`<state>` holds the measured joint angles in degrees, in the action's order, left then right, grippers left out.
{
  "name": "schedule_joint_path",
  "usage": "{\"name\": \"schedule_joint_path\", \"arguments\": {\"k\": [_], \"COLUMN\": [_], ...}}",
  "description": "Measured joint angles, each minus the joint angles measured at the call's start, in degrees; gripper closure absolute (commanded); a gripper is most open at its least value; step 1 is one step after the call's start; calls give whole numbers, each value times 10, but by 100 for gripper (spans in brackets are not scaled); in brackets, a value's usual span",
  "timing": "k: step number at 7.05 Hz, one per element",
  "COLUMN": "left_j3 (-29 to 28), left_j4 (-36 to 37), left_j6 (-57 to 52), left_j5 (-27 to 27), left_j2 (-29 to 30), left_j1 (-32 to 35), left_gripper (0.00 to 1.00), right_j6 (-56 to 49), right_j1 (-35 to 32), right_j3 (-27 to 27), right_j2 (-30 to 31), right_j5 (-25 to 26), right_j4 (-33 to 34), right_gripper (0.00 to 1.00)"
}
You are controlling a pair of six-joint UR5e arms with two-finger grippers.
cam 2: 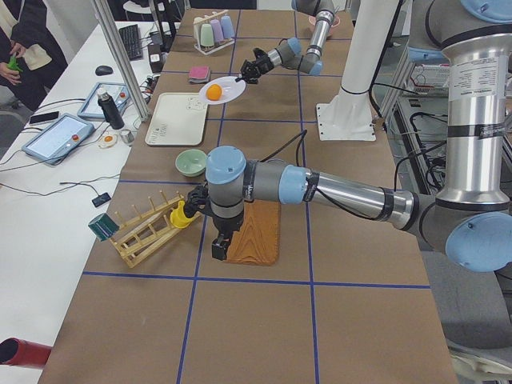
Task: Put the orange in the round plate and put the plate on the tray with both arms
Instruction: 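Grip the plate rim with the right gripper and slide it toward the bear tray, then set the plate down on the bear tray and release with the right gripper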
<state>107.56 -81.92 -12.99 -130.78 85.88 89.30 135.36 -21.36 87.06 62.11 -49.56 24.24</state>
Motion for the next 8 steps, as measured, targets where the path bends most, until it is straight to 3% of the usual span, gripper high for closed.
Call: {"name": "schedule_joint_path", "arguments": {"k": [2,5,7,8], "left_j3": [0,-1,-1,-1], "left_j4": [0,0,0,0], "left_j6": [1,13,17,17], "left_j5": [0,0,0,0], "left_j2": [0,3,4,5], "left_j1": [0,0,-1,-1], "left_gripper": [1,1,1,1], "right_j6": [61,88,86,84], "right_j1": [-69,-105,-86,-73], "right_j3": [-100,-270,-305,-306], "right_j2": [-79,-195,-221,-223], "right_j5": [-21,-43,-47,-47], "right_j4": [82,126,143,153], "right_gripper": [100,100,100,66]}}
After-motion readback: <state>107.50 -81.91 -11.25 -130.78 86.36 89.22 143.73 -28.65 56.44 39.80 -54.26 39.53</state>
